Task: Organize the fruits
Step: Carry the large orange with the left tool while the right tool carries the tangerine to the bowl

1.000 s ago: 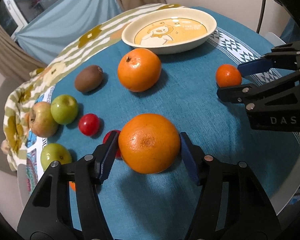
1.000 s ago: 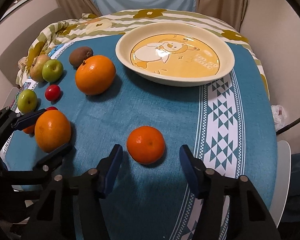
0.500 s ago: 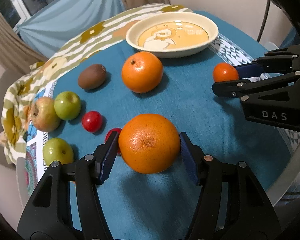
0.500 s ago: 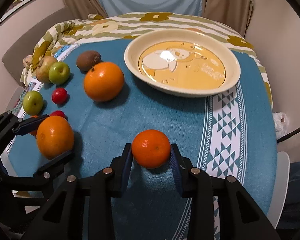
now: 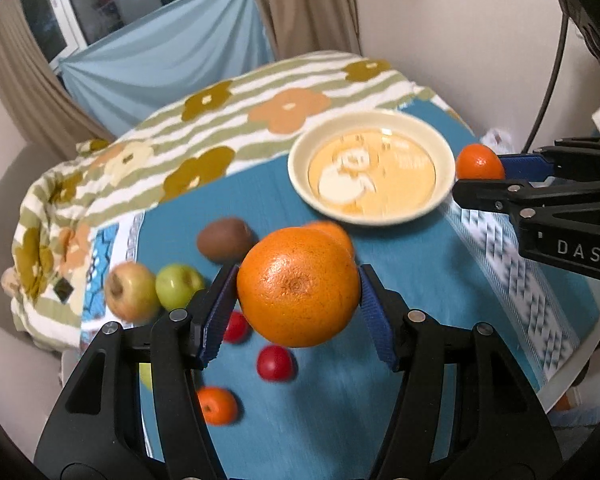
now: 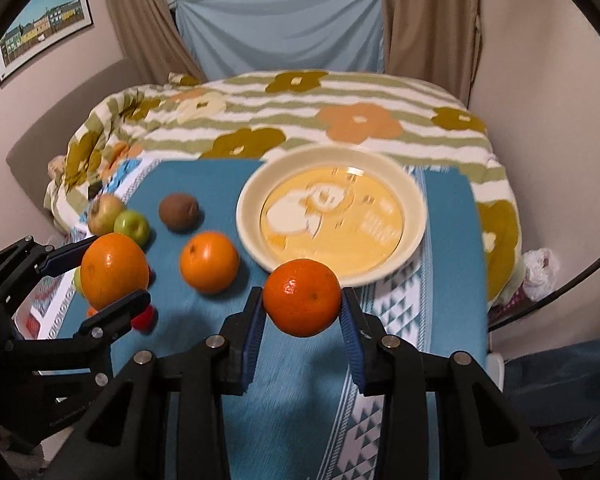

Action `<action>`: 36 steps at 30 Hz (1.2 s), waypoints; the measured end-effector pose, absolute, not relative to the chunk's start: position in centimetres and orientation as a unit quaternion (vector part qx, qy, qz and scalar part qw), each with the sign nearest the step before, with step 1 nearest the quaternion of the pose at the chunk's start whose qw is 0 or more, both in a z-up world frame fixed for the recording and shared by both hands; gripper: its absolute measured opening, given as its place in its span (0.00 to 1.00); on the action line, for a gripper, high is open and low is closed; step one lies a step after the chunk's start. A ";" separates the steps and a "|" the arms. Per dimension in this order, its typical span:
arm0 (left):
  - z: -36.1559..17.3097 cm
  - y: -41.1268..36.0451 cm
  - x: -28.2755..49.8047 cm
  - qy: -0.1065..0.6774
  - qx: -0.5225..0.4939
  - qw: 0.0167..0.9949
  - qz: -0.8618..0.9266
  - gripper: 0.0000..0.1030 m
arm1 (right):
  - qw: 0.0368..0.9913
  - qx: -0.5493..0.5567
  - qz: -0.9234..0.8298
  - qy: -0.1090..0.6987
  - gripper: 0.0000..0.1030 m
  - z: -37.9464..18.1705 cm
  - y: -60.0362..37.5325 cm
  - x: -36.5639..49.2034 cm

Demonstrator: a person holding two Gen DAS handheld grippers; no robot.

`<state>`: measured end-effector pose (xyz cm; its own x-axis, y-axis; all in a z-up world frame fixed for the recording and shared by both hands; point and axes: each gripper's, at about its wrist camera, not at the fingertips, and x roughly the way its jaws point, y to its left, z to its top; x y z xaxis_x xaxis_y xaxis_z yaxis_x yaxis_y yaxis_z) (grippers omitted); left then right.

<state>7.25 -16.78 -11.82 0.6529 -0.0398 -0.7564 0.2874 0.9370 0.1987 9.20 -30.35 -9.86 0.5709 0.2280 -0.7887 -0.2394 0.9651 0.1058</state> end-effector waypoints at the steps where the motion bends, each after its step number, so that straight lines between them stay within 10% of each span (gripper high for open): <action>1: -11.4 -16.8 7.8 0.403 0.149 0.898 -0.093 0.62 | 0.888 -0.005 0.129 0.441 0.33 -9.5 -30.4 9.5; 36: -18.3 -25.7 29.9 0.458 0.175 0.836 -0.247 0.62 | 0.873 0.094 -0.016 0.478 0.33 -13.0 -36.7 20.8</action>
